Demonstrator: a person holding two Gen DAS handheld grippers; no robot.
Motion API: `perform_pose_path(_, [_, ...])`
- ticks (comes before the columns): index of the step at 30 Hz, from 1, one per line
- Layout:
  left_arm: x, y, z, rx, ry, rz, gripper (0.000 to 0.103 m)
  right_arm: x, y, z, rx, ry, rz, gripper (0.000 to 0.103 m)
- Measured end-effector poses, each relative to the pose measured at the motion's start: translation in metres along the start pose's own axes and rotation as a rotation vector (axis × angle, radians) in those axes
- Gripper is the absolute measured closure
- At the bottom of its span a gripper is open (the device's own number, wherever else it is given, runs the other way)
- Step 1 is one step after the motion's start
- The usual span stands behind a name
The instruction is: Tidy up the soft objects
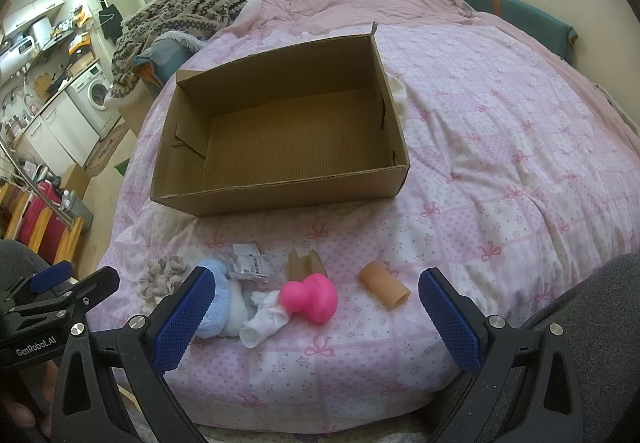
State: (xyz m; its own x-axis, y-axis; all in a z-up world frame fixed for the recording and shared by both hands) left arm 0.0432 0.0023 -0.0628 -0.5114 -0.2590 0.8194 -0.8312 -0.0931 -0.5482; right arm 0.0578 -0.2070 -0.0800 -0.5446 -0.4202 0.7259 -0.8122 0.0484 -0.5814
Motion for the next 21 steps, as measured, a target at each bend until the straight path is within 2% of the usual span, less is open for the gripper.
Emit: perform_pose_path(21, [-0.0001, -0.0008, -0.0024, 0.0, 0.0, 0.001, 0.0, 0.0005, -0.0005, 0.0001, -0.001, -0.001, 0.0, 0.0])
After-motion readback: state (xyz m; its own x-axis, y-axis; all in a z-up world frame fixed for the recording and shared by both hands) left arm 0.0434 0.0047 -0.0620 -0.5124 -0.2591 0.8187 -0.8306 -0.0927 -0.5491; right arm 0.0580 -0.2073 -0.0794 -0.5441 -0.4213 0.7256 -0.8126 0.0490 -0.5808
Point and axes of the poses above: each gripper's, at about its wrist camera, not at the fingertips, and x roughly against the way its jaws point, z to its right, y to its underside, the point moved 8 cm from there along -x, roughly the way its jaws point, and after that the axes turned 15 degrees about -y, right-handed, at the moved point
